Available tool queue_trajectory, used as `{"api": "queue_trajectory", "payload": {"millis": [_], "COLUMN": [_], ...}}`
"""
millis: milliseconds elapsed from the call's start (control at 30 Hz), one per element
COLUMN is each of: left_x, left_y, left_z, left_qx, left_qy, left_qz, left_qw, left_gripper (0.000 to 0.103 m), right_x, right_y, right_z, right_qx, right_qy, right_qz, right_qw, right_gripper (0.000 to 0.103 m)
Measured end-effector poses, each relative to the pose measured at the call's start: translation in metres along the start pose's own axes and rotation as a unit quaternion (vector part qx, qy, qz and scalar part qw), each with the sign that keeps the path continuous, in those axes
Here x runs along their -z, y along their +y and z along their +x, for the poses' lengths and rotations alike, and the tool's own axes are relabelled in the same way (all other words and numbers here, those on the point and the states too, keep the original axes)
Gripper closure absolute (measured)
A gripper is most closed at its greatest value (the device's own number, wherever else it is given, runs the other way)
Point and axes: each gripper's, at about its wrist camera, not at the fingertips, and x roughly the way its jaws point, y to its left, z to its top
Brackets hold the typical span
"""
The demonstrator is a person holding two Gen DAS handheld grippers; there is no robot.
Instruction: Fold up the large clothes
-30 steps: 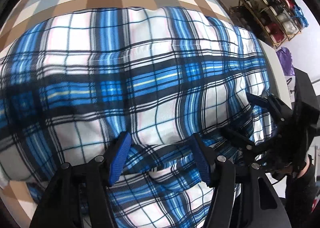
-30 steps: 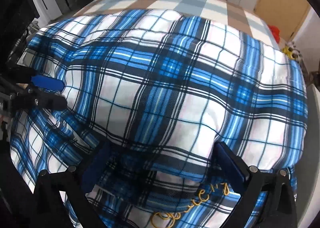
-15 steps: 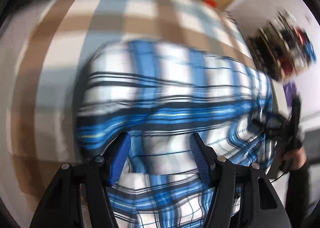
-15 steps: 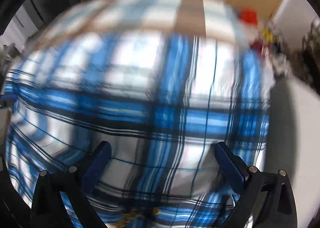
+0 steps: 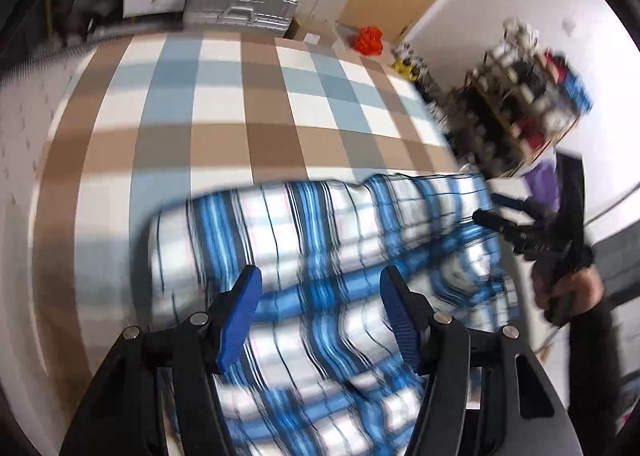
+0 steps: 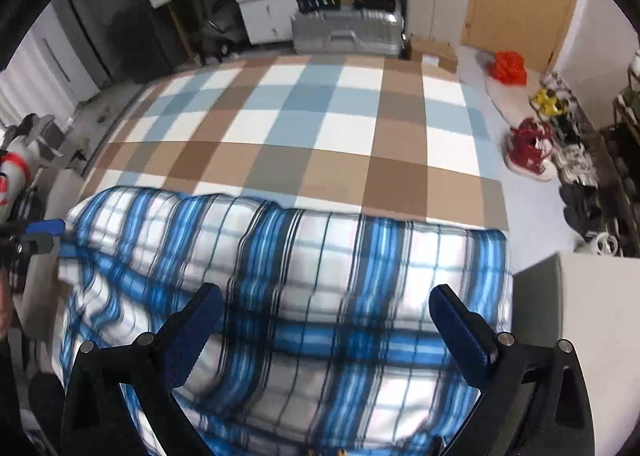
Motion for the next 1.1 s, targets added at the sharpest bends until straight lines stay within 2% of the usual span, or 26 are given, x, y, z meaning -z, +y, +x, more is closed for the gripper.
{"api": "queue_trajectory", "payload": {"millis": [67, 100, 133, 200, 267, 333, 433, 467, 500, 567, 633, 700, 800, 867, 900, 933, 967, 1033, 1067, 1100], "left_x": [-0.009, -0.010, -0.010, -0.006, -0.006, -0.009, -0.018, -0.019, -0.019, -0.018, -0.017, -0.013, -0.008, -0.006, -0.006, -0.006, -0.007, -0.011, -0.013, -0.013], "left_y": [0.015, 0.035, 0.050, 0.065, 0.060, 0.050, 0.044, 0.044, 0.047, 0.058, 0.082, 0.105, 0.125, 0.129, 0.129, 0.129, 0.130, 0.131, 0.130, 0.127], "left_z": [0.027, 0.032, 0.047, 0.064, 0.068, 0.054, 0.016, 0.009, 0.001, 0.005, 0.022, 0.034, 0.043, 0.049, 0.051, 0.052, 0.054, 0.049, 0.052, 0.051], "left_qx": [-0.011, -0.010, -0.003, 0.012, 0.001, -0.017, -0.030, -0.046, -0.079, -0.108, -0.114, -0.087, -0.039, -0.019, -0.014, 0.004, 0.011, 0.026, 0.026, 0.025], "left_qy": [0.028, 0.045, 0.058, 0.080, 0.085, 0.091, 0.045, 0.032, 0.021, 0.028, 0.059, 0.082, 0.086, 0.091, 0.089, 0.108, 0.104, 0.097, 0.100, 0.099], "left_qz": [-0.022, -0.043, -0.074, -0.098, -0.078, -0.052, -0.025, -0.019, -0.014, -0.004, -0.034, -0.078, -0.124, -0.125, -0.123, -0.133, -0.133, -0.134, -0.131, -0.128], "left_qw": [0.9993, 0.9980, 0.9956, 0.9919, 0.9933, 0.9943, 0.9982, 0.9982, 0.9966, 0.9937, 0.9912, 0.9897, 0.9878, 0.9878, 0.9884, 0.9853, 0.9856, 0.9858, 0.9859, 0.9865], "left_gripper": [0.047, 0.047, 0.047, 0.047, 0.047, 0.047, 0.047, 0.047, 0.045, 0.043, 0.043, 0.043, 0.043, 0.043, 0.043, 0.043, 0.043, 0.052, 0.065, 0.072], "right_x": [-0.012, -0.013, -0.012, -0.001, 0.003, 0.001, -0.005, -0.008, -0.010, -0.014, -0.013, -0.011, -0.002, -0.001, 0.001, 0.004, 0.005, 0.004, 0.002, 0.001], "right_y": [-0.002, -0.002, -0.011, -0.023, -0.017, -0.018, -0.031, -0.040, -0.050, -0.070, -0.088, -0.108, -0.117, -0.117, -0.116, -0.115, -0.114, -0.109, -0.105, -0.101], "right_z": [0.031, 0.048, 0.060, 0.086, 0.085, 0.079, 0.050, 0.036, 0.023, 0.011, 0.013, 0.027, 0.046, 0.056, 0.061, 0.064, 0.067, 0.068, 0.068, 0.067], "right_qx": [0.020, 0.034, 0.039, 0.044, 0.053, 0.039, 0.024, 0.014, 0.003, 0.004, 0.012, 0.014, 0.013, 0.019, 0.014, 0.007, 0.001, -0.002, 0.001, 0.002], "right_qy": [0.037, 0.057, 0.068, 0.088, 0.078, 0.088, 0.061, 0.045, 0.028, 0.011, 0.018, 0.042, 0.067, 0.079, 0.086, 0.088, 0.087, 0.079, 0.074, 0.068], "right_qz": [0.007, 0.008, 0.008, -0.002, -0.022, -0.028, -0.023, -0.011, 0.000, 0.026, 0.050, 0.077, 0.082, 0.072, 0.070, 0.071, 0.072, 0.064, 0.053, 0.042], "right_qw": [0.999, 0.998, 0.997, 0.995, 0.995, 0.995, 0.998, 0.999, 1.000, 1.000, 0.999, 0.996, 0.994, 0.994, 0.994, 0.994, 0.994, 0.995, 0.996, 0.997], "right_gripper": [0.000, 0.000, 0.000, 0.000, 0.000, 0.000, 0.000, 0.000, 0.000, 0.000, 0.000, 0.000, 0.000, 0.000, 0.000, 0.000, 0.000, 0.003, 0.011, 0.014]}}
